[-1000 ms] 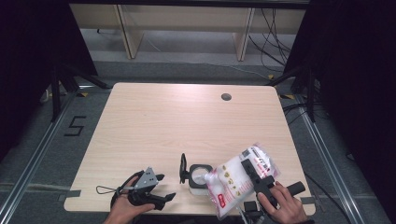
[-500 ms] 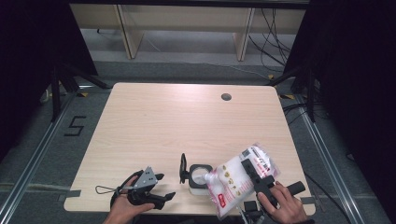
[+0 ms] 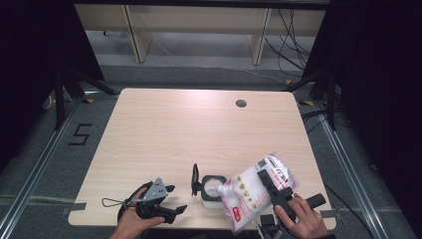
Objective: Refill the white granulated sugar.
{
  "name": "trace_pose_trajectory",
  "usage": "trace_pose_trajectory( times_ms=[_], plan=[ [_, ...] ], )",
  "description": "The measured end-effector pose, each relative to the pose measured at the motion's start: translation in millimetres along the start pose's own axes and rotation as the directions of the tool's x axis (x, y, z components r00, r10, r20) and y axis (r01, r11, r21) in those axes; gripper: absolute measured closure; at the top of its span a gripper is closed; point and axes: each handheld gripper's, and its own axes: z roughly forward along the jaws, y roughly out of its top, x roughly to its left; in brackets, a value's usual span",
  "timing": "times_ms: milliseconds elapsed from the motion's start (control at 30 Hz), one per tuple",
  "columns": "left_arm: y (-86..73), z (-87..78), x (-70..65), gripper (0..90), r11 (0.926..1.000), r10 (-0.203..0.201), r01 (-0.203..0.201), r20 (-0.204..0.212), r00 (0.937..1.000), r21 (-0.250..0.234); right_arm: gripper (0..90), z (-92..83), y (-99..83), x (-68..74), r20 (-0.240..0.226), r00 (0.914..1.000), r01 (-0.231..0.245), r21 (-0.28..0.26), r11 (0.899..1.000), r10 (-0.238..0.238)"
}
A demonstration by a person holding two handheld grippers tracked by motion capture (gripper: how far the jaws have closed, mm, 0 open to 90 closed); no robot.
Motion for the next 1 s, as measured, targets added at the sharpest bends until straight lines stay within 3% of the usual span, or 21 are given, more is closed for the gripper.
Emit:
trace_pose_trajectory(
  times_ms=[133, 267, 400, 467, 500, 533, 600, 1000],
  plan=[
    [-0.4, 0.0, -1.1, 21.8, 0.9999, -0.012, 0.012, 0.006, 0.9999, -0.007, 49.1, 0.2, 0.1, 0.2, -0.001, 1.0, 0.004, -0.001, 1.0, -0.004],
    [-0.4, -0.6, -1.0, 21.8, 1.0, 0.008, -0.008, 0.013, 0.9999, -0.005, 49.1, 0.9, 0.0, 0.9, -0.011, 0.9999, -0.001, 0.003, 1.0, 0.001],
    [-0.3, -0.4, -1.6, 21.8, 0.9998, -0.016, 0.016, 0.005, 0.9999, -0.01, 49.2, 0.6, -0.5, 1.0, -0.009, 0.9999, -0.004, 0.003, 1.0, 0.004],
    [-0.6, -0.7, 0.0, 21.8, 0.9998, 0.018, -0.018, 0.014, 0.9997, -0.007, 49.2, 0.8, -0.7, 1.0, -0.015, 0.9999, -0.005, 0.004, 1.0, 0.005],
    [-0.7, -1.1, -1.6, 21.8, 0.9999, -0.017, 0.017, 0.004, 0.9999, 0.002, 49.2, 0.7, -0.8, 0.8, -0.004, 1.0, -0.004, 0.001, 1.0, 0.004],
    [-0.6, 0.0, -0.9, 21.8, 0.9998, -0.015, 0.015, 0.007, 0.9999, -0.016, 49.2, 0.7, -0.9, 0.7, -0.003, 1.0, -0.004, 0.001, 1.0, 0.004],
    [-0.5, -1.7, -1.1, 21.8, 0.9999, -0.012, 0.012, 0.004, 0.9999, 0.003, 49.2, 1.2, -1.1, 0.7, -0.002, 1.0, -0.006, 0.0, 1.0, 0.006],
    [-1.4, -1.5, -2.1, 21.8, 0.9998, -0.017, 0.017, 0.0, 0.9999, -0.009, 49.2, 1.8, -0.1, 1.5, -0.01, 0.9999, -0.004, 0.001, 1.0, 0.004]
  ],
)
